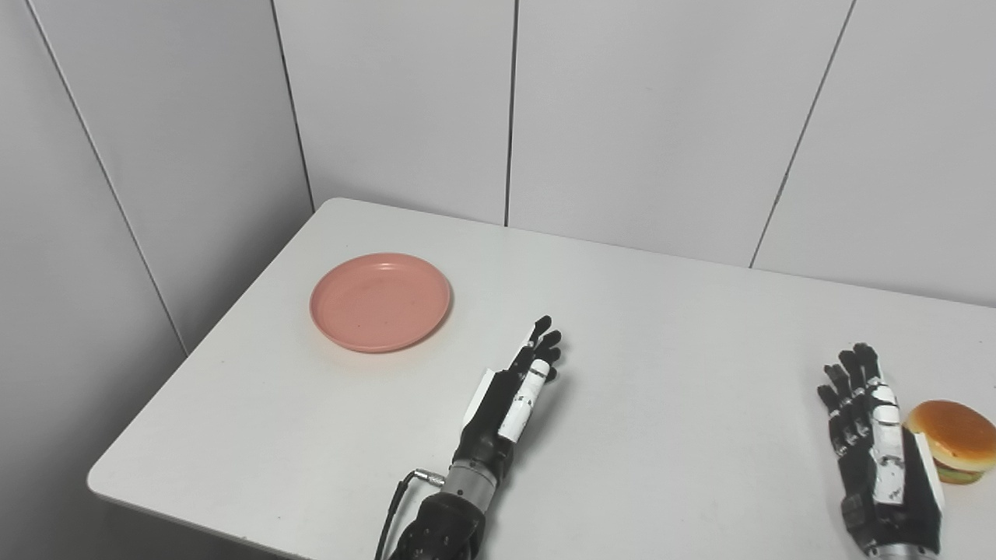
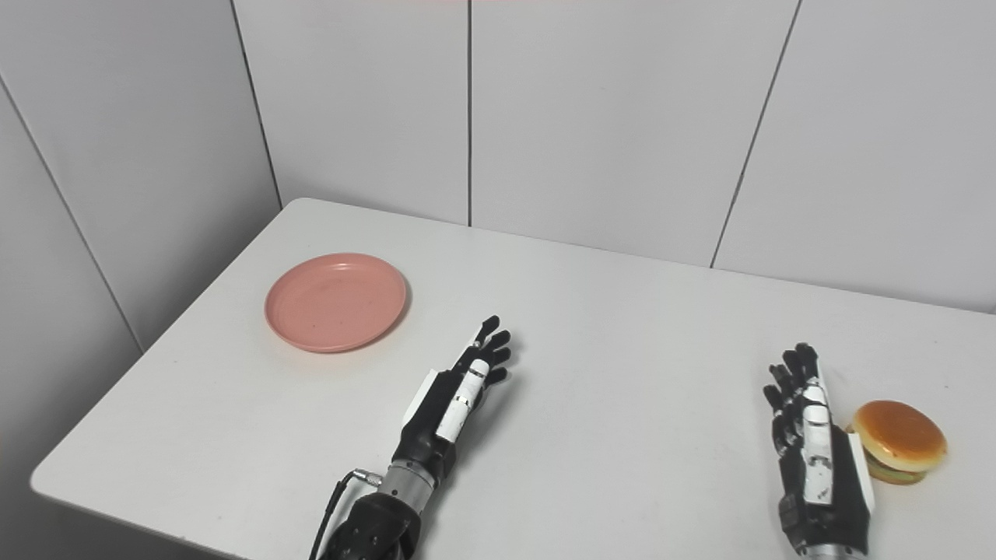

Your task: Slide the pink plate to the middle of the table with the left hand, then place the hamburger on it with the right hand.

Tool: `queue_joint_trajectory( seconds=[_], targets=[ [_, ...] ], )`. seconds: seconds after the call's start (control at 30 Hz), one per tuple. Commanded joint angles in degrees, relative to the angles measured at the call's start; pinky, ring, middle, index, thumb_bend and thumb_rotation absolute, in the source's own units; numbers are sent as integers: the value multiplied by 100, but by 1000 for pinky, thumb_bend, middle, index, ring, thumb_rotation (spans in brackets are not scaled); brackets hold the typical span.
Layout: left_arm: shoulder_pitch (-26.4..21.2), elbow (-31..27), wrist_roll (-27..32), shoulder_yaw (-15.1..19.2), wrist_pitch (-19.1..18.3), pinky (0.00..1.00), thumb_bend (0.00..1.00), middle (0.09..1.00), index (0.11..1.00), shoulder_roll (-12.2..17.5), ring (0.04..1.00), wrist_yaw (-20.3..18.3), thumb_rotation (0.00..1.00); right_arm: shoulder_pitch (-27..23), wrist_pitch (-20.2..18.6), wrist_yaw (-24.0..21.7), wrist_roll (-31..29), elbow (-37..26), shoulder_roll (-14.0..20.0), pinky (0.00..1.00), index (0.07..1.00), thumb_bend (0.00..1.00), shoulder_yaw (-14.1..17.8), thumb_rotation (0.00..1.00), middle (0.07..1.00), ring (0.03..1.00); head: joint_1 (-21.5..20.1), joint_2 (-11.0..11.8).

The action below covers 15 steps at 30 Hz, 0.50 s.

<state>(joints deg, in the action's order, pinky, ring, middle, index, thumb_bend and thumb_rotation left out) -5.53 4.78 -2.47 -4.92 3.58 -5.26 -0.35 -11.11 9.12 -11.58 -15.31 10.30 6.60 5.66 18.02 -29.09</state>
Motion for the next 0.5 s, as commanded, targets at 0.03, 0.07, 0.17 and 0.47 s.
queue_joint_trajectory(
  seconds=[0.03,0.07,0.17,0.47],
  targets=[
    [80,-148,262,75,-36,954,340,972,966,10,958,-105,1000,212,-58,-63,-66,144,-48,1000,1000,173,-30,1000,1000,1000,14,-49],
    [68,-196,300,84,-58,959,345,973,968,12,959,-118,1000,210,-76,-67,-75,132,-48,1000,1000,175,-33,1000,1000,1000,18,-58],
    [20,-370,346,106,-156,964,359,974,968,35,960,-131,1000,198,-141,-40,-77,108,-52,1000,1000,173,-32,1000,1000,1000,39,-100],
    [-276,-932,454,220,-610,967,435,961,956,134,952,-157,974,178,-221,-19,-95,92,-60,1000,1000,166,-15,1000,1000,1000,87,-128]
  ],
)
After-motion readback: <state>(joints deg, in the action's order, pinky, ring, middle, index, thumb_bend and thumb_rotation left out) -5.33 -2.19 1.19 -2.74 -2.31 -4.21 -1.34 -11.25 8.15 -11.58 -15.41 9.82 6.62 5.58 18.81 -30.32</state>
